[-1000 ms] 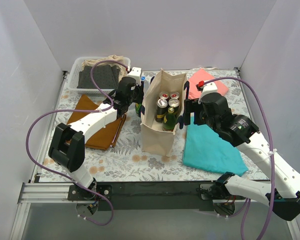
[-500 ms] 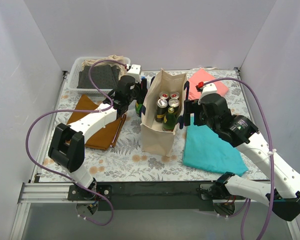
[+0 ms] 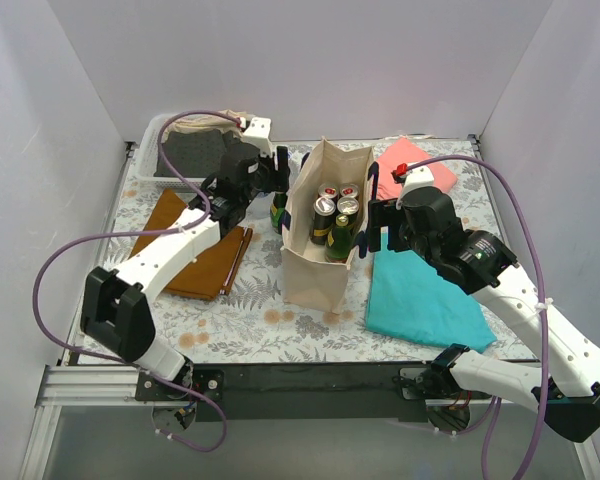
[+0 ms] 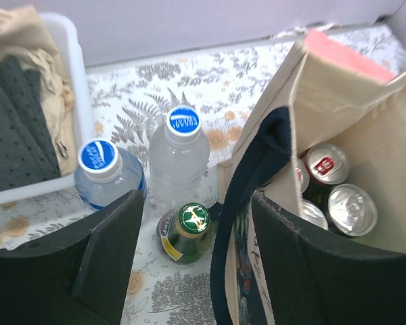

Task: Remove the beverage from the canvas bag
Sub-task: Place the drink at the center of the board, then take out the drink from the canvas bag.

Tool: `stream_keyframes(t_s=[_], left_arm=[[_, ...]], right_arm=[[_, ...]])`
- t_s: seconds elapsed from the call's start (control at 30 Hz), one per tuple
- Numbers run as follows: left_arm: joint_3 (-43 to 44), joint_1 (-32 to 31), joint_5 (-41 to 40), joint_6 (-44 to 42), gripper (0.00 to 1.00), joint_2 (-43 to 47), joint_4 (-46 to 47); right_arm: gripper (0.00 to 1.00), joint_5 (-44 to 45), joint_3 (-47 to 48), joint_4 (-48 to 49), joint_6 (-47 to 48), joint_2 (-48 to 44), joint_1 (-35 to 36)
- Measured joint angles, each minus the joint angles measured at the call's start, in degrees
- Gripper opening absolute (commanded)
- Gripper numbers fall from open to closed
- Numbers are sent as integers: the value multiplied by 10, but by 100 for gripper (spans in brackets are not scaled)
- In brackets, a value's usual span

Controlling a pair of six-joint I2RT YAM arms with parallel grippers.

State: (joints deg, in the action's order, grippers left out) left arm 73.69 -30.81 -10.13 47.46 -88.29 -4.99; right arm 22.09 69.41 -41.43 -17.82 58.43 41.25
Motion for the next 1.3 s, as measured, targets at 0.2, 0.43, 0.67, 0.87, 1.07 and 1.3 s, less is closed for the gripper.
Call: stream_keyframes(t_s=[0.2, 0.43, 0.67, 0.87, 1.07, 1.3], left_arm=[[49, 0, 0, 0, 71, 67, -40], [121, 0, 61, 15, 76, 106, -96], [231, 0, 161, 32, 80, 68, -189], [254, 0, 199, 49, 84, 51, -245], [255, 0, 253, 50, 79, 51, -271], [257, -50, 268, 21, 73, 21, -306]], right_arm=[[91, 0, 0, 0, 0, 0, 0], [94, -12, 0, 0, -3, 0, 0], [98, -43, 10, 2, -16, 0, 0], [98, -66, 16, 10, -29, 0, -3], [98, -76, 18, 13, -32, 1, -4], [98, -74, 10, 25, -37, 6, -7]])
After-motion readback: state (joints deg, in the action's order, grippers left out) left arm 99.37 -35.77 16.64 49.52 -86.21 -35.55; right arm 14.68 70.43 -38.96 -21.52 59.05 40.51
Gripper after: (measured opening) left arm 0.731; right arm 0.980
